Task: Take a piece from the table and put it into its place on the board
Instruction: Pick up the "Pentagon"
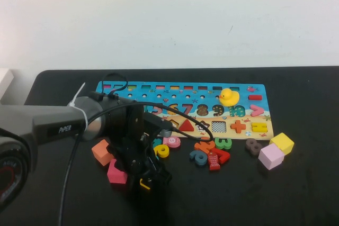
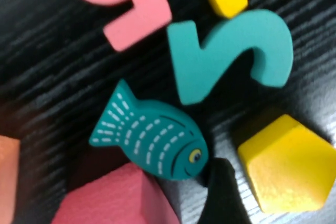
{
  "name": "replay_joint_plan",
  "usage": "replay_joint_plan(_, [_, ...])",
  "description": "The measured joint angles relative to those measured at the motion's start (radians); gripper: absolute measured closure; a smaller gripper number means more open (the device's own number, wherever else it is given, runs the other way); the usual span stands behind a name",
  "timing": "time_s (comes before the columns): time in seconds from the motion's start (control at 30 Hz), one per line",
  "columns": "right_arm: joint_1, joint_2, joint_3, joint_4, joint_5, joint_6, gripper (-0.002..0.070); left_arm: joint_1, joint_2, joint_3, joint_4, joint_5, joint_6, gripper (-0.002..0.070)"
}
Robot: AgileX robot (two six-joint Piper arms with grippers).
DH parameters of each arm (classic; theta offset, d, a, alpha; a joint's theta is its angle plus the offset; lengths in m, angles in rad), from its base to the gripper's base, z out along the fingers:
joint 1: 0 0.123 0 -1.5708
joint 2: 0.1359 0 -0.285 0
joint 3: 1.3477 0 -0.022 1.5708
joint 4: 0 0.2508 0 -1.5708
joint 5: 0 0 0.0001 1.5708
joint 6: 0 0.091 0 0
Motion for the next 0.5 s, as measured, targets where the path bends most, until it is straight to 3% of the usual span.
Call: replay_joint_plan(0.5, [0.000,0.000,0.000,0.000,0.000,0.000,0.0657,0.000,0.000,0.000,0.018,-0.026,-0.016,0.0263])
